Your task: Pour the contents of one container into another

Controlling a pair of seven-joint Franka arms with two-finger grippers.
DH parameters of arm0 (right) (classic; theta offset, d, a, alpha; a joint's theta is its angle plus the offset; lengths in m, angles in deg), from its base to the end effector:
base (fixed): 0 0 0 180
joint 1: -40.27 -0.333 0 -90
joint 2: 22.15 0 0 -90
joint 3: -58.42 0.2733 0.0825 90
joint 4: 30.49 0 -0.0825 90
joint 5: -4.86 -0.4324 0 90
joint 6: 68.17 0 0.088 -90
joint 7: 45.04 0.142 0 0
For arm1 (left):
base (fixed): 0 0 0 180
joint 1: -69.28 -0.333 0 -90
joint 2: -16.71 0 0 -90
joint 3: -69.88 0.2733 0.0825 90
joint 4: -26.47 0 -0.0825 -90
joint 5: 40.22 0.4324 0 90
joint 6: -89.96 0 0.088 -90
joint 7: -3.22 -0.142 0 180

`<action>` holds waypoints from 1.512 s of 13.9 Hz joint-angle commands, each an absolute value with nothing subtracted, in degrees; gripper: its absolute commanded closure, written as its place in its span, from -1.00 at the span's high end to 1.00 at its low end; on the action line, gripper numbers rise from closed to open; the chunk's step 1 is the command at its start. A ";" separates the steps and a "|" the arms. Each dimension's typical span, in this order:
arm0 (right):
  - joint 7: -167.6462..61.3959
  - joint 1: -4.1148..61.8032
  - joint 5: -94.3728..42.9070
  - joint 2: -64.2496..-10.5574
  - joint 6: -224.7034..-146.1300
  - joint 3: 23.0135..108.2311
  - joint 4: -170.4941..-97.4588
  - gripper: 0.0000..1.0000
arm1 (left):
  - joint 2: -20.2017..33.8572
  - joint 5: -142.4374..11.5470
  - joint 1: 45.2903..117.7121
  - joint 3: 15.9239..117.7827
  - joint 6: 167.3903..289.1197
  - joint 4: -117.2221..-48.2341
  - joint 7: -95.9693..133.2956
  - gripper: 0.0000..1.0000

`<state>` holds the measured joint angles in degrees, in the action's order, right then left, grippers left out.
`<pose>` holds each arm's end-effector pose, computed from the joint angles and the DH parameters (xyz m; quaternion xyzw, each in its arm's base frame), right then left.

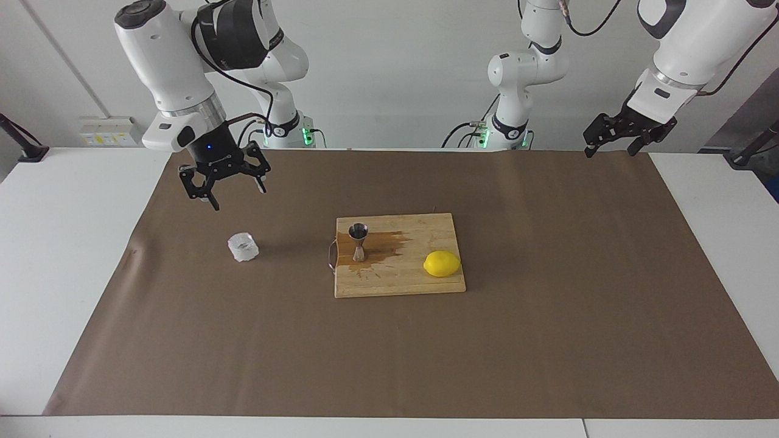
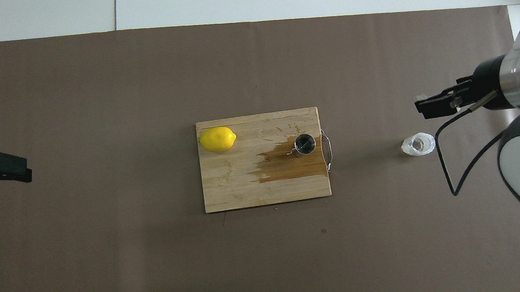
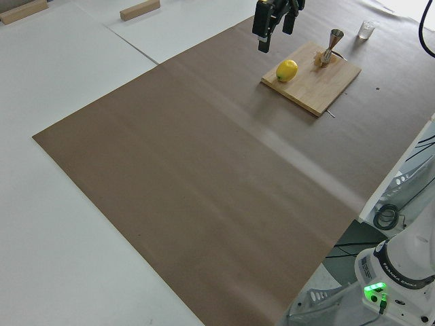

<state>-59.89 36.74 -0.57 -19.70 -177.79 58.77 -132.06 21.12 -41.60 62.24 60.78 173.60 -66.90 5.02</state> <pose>0.6211 0.0521 0.4994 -0.9833 -0.1503 -0.0954 0.0368 0.5662 -0.0264 0.5521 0.9989 -0.0025 -0.0471 0.0044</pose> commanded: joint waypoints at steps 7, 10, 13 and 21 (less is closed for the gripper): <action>-33.27 37.28 7.49 -23.91 -157.66 58.86 -115.84 1.00 | 22.87 -40.75 62.17 60.74 173.81 -68.80 4.98 1.00; -31.43 37.02 9.24 -24.35 -155.27 58.95 -115.12 1.00 | 22.95 -40.75 62.17 60.74 173.81 -68.80 4.98 1.00; -31.15 37.11 9.25 -22.16 -156.67 59.04 -119.51 1.00 | 22.87 -40.75 62.17 60.74 173.81 -68.80 5.06 1.00; -31.50 37.11 8.20 -21.53 -160.09 59.04 -121.01 1.00 | 22.95 -40.75 62.17 60.74 173.81 -68.80 4.98 1.00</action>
<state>-32.36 36.89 7.94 -22.76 -157.27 58.56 -119.09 21.12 -41.60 62.24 60.78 173.60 -66.90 5.02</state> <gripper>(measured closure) 0.000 0.000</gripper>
